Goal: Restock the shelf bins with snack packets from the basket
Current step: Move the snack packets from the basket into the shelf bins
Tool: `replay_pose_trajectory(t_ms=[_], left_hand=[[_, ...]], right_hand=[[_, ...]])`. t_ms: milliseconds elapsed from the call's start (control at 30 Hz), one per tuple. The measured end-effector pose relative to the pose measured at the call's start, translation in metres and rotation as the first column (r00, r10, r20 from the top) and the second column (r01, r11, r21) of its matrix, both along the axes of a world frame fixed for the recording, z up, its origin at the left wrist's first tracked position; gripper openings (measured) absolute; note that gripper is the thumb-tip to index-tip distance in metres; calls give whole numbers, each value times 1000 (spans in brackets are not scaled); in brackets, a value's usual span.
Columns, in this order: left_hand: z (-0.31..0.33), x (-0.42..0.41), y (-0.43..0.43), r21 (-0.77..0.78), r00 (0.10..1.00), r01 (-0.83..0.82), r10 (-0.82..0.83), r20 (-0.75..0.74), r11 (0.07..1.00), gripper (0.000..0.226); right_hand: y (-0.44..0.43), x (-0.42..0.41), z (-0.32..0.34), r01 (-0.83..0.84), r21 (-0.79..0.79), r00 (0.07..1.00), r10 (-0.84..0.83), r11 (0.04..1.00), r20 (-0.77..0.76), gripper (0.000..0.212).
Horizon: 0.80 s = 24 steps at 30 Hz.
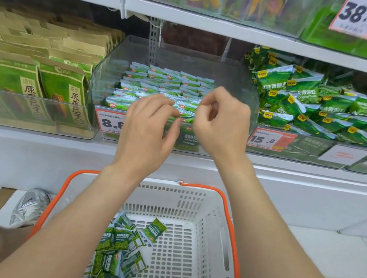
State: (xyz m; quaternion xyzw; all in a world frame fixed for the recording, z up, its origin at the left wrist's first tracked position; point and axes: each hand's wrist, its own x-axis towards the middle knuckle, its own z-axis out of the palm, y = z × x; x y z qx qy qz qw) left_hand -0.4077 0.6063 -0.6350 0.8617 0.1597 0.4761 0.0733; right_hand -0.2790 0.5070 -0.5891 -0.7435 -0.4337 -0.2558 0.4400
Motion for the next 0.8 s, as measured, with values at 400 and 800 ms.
replay_pose_trajectory(t_ms=[400,800], left_hand=[[-139,-39,-8,-359,701,-50,-224,-677,932,16],[-290,-73,-47,-492,-339,-187,-526,-780,850,80]], right_hand=[[-23,-39,-150,-346,-834,936,98,430,-338,18],[-44,-51,-244,-330,-926,942,4,-183,-336,32]])
